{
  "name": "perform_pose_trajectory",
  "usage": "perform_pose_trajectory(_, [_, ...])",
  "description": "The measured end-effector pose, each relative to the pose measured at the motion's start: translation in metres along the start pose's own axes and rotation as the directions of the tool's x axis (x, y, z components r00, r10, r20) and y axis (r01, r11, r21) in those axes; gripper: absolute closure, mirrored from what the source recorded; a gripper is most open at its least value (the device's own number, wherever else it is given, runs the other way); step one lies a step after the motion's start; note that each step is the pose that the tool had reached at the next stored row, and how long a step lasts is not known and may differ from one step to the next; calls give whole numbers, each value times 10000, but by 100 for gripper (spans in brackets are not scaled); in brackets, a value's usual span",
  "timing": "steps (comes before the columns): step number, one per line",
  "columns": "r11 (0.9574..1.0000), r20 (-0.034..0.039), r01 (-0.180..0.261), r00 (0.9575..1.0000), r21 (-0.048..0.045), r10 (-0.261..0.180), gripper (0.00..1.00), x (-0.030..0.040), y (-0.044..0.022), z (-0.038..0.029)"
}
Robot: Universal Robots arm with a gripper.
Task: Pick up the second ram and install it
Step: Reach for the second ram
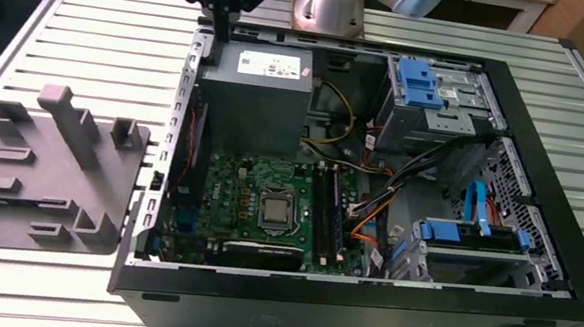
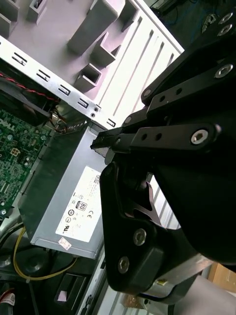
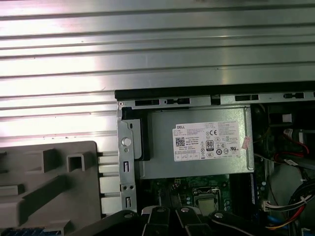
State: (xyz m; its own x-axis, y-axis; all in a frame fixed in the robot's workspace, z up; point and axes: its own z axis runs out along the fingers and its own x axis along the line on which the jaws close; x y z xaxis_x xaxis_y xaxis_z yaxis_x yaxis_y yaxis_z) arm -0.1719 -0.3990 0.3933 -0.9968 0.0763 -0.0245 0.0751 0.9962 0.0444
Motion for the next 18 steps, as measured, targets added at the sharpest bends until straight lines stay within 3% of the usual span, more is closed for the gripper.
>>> perform_pose_trajectory(18, [10000, 0, 0, 10000, 0, 0, 89, 143, -11, -4])
